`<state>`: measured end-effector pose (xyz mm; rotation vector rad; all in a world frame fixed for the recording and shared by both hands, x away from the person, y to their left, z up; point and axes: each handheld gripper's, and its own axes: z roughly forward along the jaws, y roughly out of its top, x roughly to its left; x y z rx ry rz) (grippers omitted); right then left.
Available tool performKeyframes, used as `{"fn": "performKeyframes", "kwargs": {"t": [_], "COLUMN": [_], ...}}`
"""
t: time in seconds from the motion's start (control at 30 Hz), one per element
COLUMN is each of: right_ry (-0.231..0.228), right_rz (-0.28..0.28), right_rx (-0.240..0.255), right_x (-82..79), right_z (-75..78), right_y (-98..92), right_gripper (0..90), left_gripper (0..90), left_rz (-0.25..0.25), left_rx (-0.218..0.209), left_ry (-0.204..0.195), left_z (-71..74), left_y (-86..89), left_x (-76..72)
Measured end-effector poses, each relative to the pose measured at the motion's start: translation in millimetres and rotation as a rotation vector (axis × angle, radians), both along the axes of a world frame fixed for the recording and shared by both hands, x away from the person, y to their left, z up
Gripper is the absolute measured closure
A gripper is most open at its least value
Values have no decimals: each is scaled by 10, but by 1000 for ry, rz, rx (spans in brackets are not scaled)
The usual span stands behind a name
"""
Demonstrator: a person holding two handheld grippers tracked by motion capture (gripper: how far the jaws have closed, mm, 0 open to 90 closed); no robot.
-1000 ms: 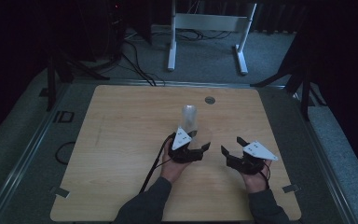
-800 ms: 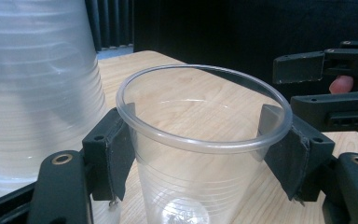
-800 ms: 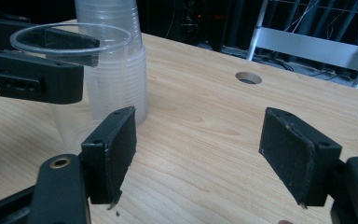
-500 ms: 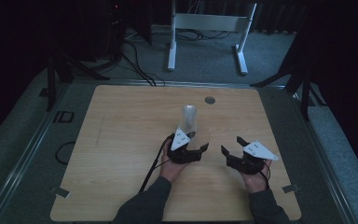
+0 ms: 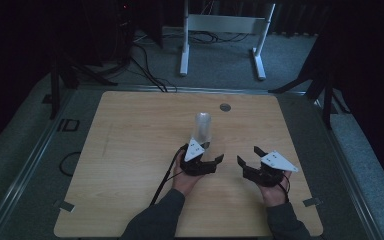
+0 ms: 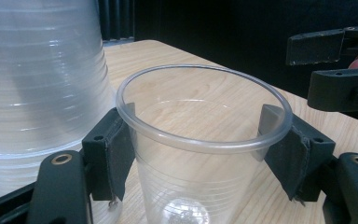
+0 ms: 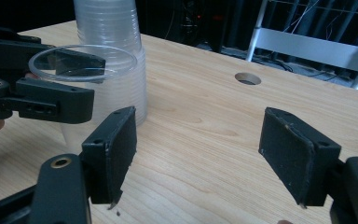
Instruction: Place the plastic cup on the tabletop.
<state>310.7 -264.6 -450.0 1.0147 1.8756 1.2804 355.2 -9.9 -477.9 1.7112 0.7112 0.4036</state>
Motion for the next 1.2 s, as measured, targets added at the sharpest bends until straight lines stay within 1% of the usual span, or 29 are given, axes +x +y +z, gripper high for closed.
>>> {"fn": "performKeyframes", "kwargs": {"t": [0.37, 0.63, 0.8, 1.03, 1.2], "right_ry": [0, 0, 0, 0, -2], "right_rz": [2, 2, 0, 0, 0], "right_rx": [-2, -1, -1, -1, 0], "right_x": [2, 3, 2, 1, 0], "right_z": [-3, -2, -2, -2, 0], "right_y": [0, -1, -4, -3, -7], "right_gripper": [274, 273, 273, 273, 273], "left_gripper": [292, 291, 290, 289, 289], "left_rz": [2, 4, 5, 4, -8], "left_rx": [14, 19, 30, 26, 27], "left_ry": [5, 2, -1, 5, 11], "left_z": [-36, -43, -60, -81, -109], "left_y": [-6, -4, -9, -22, -51], "left_x": [8, 19, 23, 20, 1]}}
